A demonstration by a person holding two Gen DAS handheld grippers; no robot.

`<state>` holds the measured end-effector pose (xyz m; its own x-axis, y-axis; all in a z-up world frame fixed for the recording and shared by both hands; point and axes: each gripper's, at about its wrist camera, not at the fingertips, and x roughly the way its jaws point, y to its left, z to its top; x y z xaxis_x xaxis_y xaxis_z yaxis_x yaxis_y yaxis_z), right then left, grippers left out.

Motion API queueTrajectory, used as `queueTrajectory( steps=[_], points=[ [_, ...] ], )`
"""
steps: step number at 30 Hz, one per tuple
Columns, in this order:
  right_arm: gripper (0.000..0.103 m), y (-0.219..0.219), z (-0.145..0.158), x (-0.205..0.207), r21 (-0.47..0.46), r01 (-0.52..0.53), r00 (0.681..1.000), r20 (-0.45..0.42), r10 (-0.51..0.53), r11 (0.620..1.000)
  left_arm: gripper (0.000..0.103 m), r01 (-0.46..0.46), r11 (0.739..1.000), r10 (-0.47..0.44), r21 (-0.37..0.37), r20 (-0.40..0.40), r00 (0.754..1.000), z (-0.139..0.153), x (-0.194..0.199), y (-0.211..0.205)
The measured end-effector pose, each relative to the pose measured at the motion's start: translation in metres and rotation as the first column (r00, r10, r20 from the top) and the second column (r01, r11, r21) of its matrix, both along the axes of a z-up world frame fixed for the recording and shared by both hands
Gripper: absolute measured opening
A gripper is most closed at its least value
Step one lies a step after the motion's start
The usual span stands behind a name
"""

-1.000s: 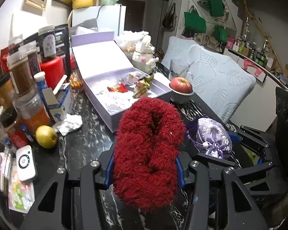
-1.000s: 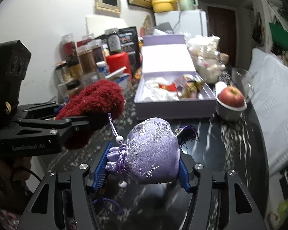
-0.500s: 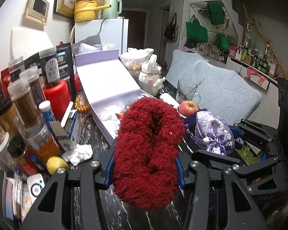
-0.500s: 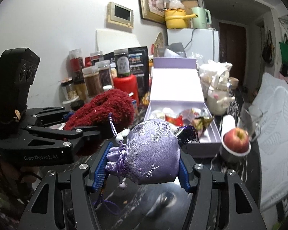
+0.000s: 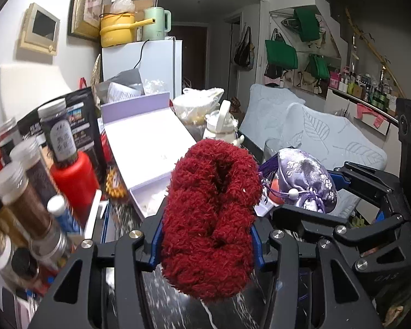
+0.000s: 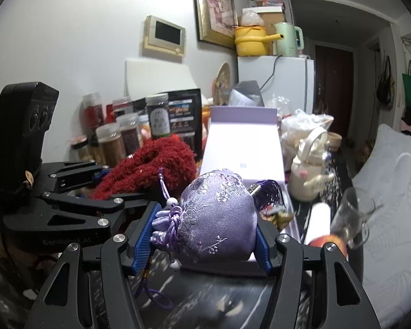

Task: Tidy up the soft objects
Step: 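Lift the red scrunchie and lavender pouch and carry them over the lavender box, then lower the scrunchie with the left gripper while the right lowers the pouch, open both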

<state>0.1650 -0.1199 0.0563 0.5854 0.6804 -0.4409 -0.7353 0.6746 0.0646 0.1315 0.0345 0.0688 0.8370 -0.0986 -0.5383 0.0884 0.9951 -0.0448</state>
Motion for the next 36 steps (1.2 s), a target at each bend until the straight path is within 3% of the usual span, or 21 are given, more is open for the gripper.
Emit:
queueTrajectory(
  steps=[20, 36],
  points=[
    [0.062, 0.023, 0.025, 0.107, 0.027, 0.038, 0.998, 0.043, -0.039, 0.999, 0.049, -0.030, 0.999, 0.027, 0.042, 0.060, 0.998, 0.021, 0.098, 0.019],
    [0.062, 0.045, -0.020, 0.185, -0.006, 0.095, 0.995, -0.033, -0.096, 0.995, 0.049, -0.080, 0.994, 0.084, 0.074, -0.054, 0.995, -0.033, 0.177, 0.033]
  ],
)
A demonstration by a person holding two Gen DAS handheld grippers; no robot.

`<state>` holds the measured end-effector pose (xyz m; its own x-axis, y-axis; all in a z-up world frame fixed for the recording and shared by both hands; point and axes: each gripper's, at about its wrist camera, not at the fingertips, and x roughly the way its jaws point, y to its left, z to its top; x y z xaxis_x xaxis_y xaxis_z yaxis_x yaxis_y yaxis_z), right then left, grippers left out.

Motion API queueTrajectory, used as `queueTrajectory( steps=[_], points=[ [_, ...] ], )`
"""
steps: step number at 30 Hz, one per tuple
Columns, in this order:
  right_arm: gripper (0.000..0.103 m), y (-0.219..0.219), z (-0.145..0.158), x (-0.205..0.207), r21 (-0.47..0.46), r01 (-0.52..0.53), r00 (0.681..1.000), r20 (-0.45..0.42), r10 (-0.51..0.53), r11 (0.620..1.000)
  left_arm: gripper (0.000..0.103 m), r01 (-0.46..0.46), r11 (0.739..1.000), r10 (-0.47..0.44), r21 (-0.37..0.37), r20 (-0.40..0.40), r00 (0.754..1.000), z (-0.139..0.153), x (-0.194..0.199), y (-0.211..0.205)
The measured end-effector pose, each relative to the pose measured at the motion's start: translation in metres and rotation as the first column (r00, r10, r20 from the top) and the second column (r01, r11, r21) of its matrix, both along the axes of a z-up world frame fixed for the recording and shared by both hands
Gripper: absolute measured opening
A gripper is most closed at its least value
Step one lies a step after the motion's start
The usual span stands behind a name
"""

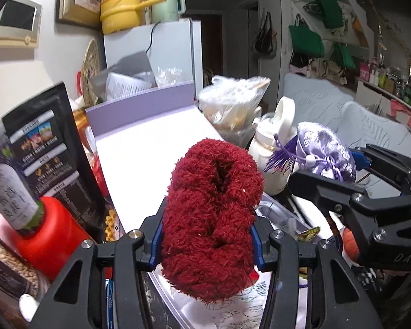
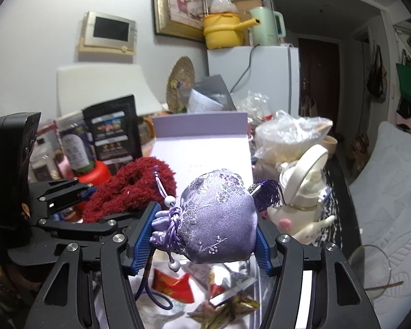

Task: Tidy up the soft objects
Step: 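Lower the scrunchie with the left gripper while the right lowers the pouch, open both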

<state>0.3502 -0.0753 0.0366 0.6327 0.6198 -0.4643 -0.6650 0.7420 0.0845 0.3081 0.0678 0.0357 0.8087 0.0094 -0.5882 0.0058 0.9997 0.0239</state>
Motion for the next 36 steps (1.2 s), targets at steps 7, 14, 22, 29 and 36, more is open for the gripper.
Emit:
queueTrajectory(
  steps=[7, 14, 22, 29, 36],
  points=[
    [0.062, 0.009, -0.029, 0.021, -0.050, 0.020, 0.998, -0.063, -0.023, 0.999, 0.049, -0.009, 1.000, 0.010, 0.018, -0.065, 0.998, -0.031, 0.022, 0.002],
    [0.062, 0.013, -0.053, 0.037, -0.096, 0.035, 0.991, -0.124, -0.047, 0.995, 0.049, -0.017, 0.999, 0.023, 0.040, -0.134, 0.991, -0.060, 0.037, 0.001],
    [0.062, 0.015, -0.069, 0.045, -0.118, 0.037, 0.983, -0.175, -0.057, 0.992, 0.049, -0.021, 1.000, 0.023, 0.011, -0.219, 0.975, -0.083, 0.049, 0.003],
    [0.062, 0.013, -0.074, 0.049, -0.113, 0.035, 0.975, -0.214, -0.059, 0.993, 0.049, -0.049, 0.998, 0.034, -0.041, -0.312, 0.950, -0.099, 0.058, 0.013],
    [0.062, 0.013, -0.070, 0.047, -0.128, 0.038, 0.978, -0.198, -0.063, 0.991, 0.078, -0.065, 0.998, 0.058, -0.010, -0.355, 0.933, -0.106, 0.062, 0.010]
  ],
)
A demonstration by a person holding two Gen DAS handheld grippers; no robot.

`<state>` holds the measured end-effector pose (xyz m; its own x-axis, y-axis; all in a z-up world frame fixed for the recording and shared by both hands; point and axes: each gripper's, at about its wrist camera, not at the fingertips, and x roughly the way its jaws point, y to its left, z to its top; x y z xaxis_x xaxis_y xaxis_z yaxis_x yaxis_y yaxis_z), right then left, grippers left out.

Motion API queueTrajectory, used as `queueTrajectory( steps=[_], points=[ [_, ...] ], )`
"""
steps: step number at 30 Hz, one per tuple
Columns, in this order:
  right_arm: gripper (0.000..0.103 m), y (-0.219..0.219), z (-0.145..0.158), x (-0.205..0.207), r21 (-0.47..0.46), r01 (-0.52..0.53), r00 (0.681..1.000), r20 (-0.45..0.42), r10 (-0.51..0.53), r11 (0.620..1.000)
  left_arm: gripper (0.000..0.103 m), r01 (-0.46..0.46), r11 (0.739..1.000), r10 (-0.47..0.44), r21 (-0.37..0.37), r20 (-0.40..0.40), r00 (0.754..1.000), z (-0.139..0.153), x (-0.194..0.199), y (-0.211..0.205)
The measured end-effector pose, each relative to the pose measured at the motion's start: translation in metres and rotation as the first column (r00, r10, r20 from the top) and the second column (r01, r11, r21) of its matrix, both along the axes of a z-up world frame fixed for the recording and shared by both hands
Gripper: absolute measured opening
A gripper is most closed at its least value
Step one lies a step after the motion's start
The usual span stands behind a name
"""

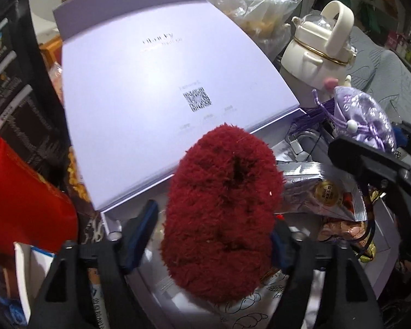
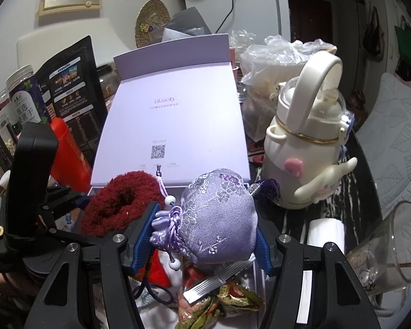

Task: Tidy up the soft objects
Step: 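Lower the scrunchie with the left gripper while the right lowers the pouch, open both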

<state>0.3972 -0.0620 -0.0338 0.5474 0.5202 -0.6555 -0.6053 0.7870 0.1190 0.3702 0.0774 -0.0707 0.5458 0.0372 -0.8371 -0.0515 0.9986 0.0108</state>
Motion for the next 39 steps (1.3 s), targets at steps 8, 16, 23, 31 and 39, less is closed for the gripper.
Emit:
queueTrajectory(
  steps=[8, 16, 23, 31, 39],
  points=[
    [0.063, 0.001, 0.016, -0.016, 0.021, 0.003, 0.991, 0.131, -0.006, 1.000, 0.090, -0.035, 0.998, 0.031, 0.057, 0.070, 0.997, 0.016, -0.018, 0.000],
    [0.065, 0.010, -0.009, -0.001, -0.027, 0.018, 0.999, 0.035, -0.017, 0.999, 0.090, -0.068, 0.996, 0.061, 0.065, 0.108, 0.992, 0.030, -0.026, 0.007],
    [0.077, 0.018, -0.026, 0.005, -0.097, 0.024, 0.999, -0.020, -0.026, 0.995, 0.090, -0.081, 0.995, 0.073, 0.066, 0.115, 0.991, 0.032, -0.034, 0.010],
    [0.095, 0.023, -0.033, 0.007, -0.168, 0.022, 0.998, -0.052, -0.031, 0.985, 0.090, -0.103, 0.992, 0.094, 0.069, 0.118, 0.989, 0.034, -0.035, 0.017],
    [0.098, 0.015, -0.022, 0.005, -0.169, 0.066, 0.997, -0.022, -0.071, 0.983, 0.090, -0.103, 0.992, 0.093, 0.075, 0.125, 0.988, 0.039, -0.034, 0.018]
  ],
)
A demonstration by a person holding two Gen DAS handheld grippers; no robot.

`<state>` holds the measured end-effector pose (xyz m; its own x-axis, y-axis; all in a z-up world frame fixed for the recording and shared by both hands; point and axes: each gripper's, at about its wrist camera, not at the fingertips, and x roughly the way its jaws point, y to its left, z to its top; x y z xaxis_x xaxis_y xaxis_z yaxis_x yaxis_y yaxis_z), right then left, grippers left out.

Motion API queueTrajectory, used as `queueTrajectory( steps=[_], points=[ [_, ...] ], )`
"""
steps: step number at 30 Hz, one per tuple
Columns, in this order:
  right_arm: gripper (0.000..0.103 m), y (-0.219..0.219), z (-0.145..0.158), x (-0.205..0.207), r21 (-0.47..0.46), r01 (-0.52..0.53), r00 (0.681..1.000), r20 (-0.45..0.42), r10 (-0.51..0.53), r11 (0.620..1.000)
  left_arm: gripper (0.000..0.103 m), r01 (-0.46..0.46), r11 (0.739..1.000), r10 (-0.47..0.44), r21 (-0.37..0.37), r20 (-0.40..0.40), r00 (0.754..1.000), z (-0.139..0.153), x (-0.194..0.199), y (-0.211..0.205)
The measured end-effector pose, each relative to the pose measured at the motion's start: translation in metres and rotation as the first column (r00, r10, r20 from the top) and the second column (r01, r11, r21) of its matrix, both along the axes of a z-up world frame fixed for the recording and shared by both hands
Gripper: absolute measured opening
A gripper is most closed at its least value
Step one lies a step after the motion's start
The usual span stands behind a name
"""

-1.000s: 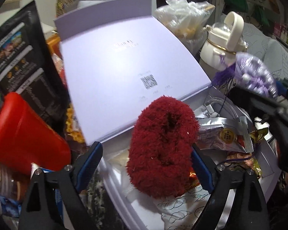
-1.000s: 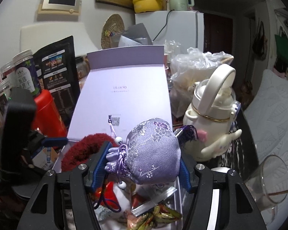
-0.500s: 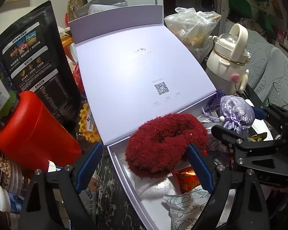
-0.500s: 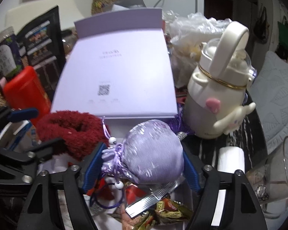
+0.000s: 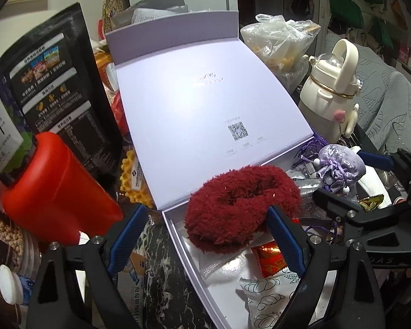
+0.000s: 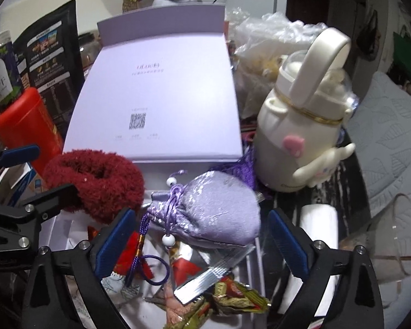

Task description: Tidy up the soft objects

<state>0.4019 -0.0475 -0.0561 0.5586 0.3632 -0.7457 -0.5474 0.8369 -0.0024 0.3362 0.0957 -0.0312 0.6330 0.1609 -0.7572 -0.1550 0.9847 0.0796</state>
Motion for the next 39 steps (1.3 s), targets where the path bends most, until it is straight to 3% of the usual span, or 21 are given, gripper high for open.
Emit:
queueTrajectory(
  steps=[3, 5, 17, 31, 39],
  points=[
    [0.099, -0.005, 0.009, -0.003, 0.011, 0.014, 1.000, 0.017, -0.014, 1.000, 0.091, -0.001, 1.000, 0.001, 0.021, 0.015, 1.000, 0.005, -0.001, -0.002],
    [0.099, -0.009, 0.012, -0.005, 0.014, 0.026, 0.999, 0.022, -0.027, 1.000, 0.103, 0.001, 0.999, -0.002, 0.033, 0.023, 1.000, 0.009, -0.001, -0.003],
    [0.099, -0.023, 0.045, -0.020, 0.040, 0.042, 0.996, 0.083, -0.045, 0.998, 0.103, -0.008, 0.999, 0.006, 0.033, 0.062, 0.998, 0.031, -0.014, -0.005],
    [0.099, -0.040, 0.127, -0.079, 0.157, 0.015, 0.958, 0.281, -0.060, 0.988, 0.103, -0.011, 0.997, -0.005, 0.070, 0.228, 0.974, 0.107, -0.066, -0.017],
    [0.099, -0.055, 0.160, -0.127, 0.176, -0.001, 0.928, 0.366, -0.064, 0.984, 0.103, 0.009, 0.996, -0.035, 0.088, 0.299, 0.954, 0.140, -0.110, -0.033]
  ],
)
